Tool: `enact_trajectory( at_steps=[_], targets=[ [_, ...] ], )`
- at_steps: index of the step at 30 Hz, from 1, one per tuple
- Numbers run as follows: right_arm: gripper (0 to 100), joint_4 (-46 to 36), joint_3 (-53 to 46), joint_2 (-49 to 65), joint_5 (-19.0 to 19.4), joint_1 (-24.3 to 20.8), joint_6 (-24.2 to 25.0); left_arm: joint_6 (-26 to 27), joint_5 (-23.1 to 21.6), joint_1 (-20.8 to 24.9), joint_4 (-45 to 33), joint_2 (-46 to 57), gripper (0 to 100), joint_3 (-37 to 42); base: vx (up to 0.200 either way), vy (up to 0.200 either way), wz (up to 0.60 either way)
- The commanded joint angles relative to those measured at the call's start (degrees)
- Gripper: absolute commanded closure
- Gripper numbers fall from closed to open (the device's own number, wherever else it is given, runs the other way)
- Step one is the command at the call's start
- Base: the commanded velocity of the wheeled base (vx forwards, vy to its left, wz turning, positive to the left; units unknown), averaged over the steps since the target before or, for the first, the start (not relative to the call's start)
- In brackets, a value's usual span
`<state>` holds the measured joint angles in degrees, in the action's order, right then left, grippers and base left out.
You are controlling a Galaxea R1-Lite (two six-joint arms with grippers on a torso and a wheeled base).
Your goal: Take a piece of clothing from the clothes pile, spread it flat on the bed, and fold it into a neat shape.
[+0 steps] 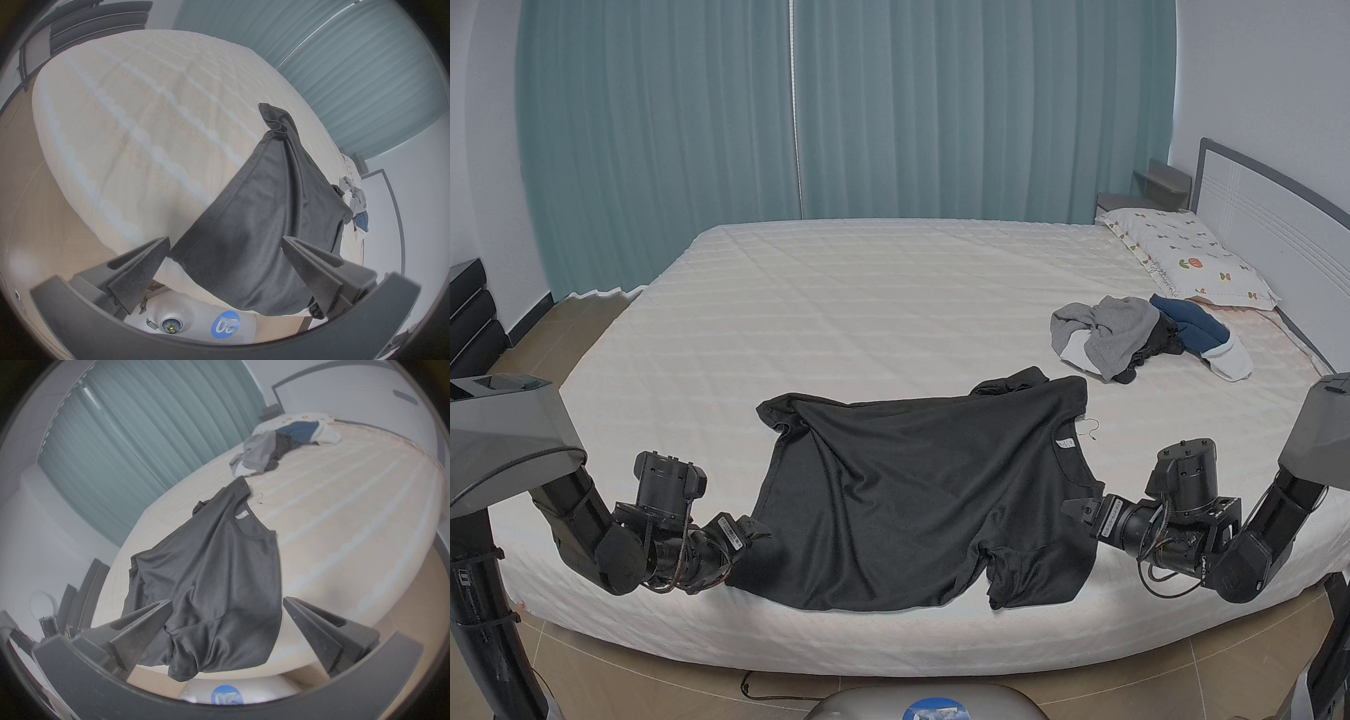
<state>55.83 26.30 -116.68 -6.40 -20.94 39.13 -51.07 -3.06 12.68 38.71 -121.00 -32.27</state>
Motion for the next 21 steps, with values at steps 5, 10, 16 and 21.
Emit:
enact_trajectory(
  at_steps=[5, 10, 16, 21],
  targets=[
    [0, -0.2, -3.4, -1.2, -0.2, -0.9, 6.7, 0.5, 0.0, 0.9, 0.1, 0.3, 0, 1.3, 0.0, 0.0, 0.0],
    [0, 0.0, -3.1, -2.7, -0.5, -2.1, 6.8, 0.5, 0.0, 1.0, 0.1, 0.4, 0, 1.3, 0.0, 0.0, 0.0],
    [0, 0.2, -2.7, -6.1, -0.3, -1.8, 6.7, 0.7, 0.0, 1.2, 0.1, 0.2, 0, 1.4, 0.0, 0.0, 0.0],
    [0, 0.4, -2.3, -7.2, -0.5, -2.3, 6.7, 1.4, 0.1, 1.2, 0.1, 0.0, 0, 1.2, 0.0, 0.0, 0.0]
  ],
)
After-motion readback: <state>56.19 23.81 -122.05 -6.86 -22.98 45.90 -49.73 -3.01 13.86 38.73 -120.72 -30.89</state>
